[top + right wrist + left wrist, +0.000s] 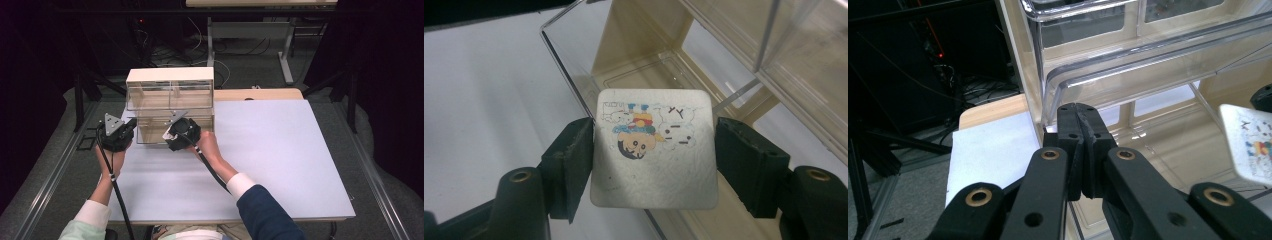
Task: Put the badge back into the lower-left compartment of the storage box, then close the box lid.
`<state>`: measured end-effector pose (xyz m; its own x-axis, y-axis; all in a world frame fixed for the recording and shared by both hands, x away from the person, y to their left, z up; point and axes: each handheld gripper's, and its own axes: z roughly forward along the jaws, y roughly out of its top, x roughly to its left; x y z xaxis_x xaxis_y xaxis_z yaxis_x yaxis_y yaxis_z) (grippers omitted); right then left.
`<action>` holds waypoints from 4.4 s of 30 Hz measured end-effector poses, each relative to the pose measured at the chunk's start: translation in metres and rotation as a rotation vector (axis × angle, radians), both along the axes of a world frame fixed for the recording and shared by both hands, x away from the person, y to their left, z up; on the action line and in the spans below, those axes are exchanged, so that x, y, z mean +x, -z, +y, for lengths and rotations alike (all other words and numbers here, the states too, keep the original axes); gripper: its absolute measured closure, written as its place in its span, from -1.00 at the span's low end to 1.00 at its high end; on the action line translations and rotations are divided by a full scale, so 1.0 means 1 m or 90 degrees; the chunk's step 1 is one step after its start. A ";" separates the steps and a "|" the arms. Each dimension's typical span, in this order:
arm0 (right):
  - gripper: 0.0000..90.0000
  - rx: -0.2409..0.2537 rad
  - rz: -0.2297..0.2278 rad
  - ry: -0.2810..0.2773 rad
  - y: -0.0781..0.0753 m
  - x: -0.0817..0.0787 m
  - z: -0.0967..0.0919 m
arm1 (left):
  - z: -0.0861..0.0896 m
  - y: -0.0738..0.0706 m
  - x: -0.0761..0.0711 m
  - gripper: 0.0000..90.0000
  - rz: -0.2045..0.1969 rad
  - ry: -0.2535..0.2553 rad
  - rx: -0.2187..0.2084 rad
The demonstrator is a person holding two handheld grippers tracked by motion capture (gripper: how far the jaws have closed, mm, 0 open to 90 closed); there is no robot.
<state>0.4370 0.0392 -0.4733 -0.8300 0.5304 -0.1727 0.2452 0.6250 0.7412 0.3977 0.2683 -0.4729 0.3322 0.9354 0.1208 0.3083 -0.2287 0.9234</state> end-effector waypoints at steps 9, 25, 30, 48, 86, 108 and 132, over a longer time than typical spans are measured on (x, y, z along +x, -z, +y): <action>-0.27 -0.011 -0.002 0.015 0.003 0.004 0.011 | 0.000 0.000 0.000 1.00 0.000 0.001 0.000; -0.34 -0.023 -0.005 0.030 0.007 0.007 0.024 | 0.000 0.000 0.000 1.00 0.000 0.001 0.001; -0.51 -0.011 0.014 0.020 0.006 0.007 0.020 | 0.000 0.000 0.000 1.00 -0.001 0.002 -0.001; -0.81 0.042 0.075 -0.019 0.001 -0.015 -0.033 | 0.000 0.000 0.000 1.00 -0.002 -0.001 0.001; -0.99 0.042 0.088 -0.002 0.018 -0.061 -0.147 | 0.000 0.001 0.001 1.00 0.000 0.000 0.004; -0.97 0.025 0.075 0.048 0.027 -0.086 -0.192 | -0.001 0.005 0.000 1.00 0.008 0.016 0.013; -0.96 0.013 0.068 0.099 0.033 -0.116 -0.238 | -0.002 0.012 -0.007 1.00 0.021 0.032 0.035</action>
